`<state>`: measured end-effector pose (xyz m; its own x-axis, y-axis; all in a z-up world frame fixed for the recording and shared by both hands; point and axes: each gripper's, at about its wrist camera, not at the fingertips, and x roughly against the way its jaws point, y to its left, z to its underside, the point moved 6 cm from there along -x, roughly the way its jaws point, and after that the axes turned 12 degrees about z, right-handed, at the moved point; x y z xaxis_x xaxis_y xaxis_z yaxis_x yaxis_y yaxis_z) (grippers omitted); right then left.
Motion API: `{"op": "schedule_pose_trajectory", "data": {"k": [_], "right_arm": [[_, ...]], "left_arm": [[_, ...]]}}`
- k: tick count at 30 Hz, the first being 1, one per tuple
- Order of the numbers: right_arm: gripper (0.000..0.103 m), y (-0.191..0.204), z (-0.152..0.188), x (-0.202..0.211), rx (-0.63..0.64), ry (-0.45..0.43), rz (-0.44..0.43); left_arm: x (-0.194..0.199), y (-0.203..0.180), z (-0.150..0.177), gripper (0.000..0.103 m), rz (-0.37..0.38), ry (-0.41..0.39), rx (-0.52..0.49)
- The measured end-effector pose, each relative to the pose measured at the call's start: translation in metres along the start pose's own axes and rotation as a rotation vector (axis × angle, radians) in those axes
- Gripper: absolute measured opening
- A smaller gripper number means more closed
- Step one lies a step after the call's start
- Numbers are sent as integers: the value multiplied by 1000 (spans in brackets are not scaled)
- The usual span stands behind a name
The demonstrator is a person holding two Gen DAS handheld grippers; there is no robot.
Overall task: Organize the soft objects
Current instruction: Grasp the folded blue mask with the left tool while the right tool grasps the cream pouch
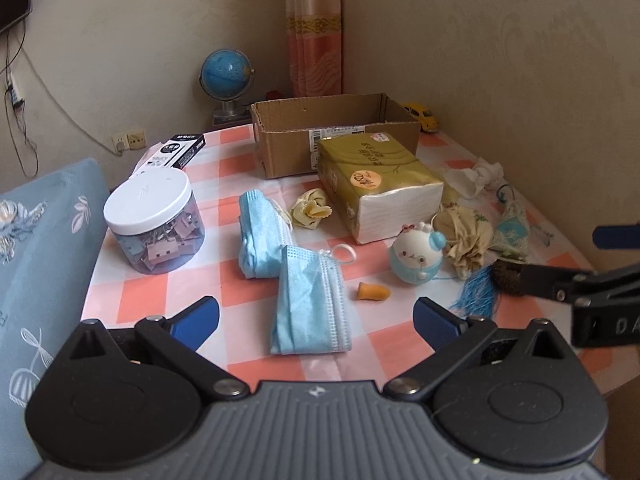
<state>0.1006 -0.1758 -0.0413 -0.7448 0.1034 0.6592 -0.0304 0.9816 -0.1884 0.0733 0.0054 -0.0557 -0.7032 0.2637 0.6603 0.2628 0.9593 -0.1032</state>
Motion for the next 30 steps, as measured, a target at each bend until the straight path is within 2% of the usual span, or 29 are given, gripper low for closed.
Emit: {"op": "schedule_pose_trajectory", "data": {"k": [6, 19, 30], "right_arm": [[103, -3, 5, -17, 20, -8, -29], [103, -4, 38, -58, 83, 48, -67], [103, -6, 32, -61, 97, 16, -114]], "left_arm": [[-13, 8, 11, 102, 34, 7, 0], [-58, 31, 35, 102, 55, 95, 69], [-63, 39, 33, 103, 32, 62, 75]]}}
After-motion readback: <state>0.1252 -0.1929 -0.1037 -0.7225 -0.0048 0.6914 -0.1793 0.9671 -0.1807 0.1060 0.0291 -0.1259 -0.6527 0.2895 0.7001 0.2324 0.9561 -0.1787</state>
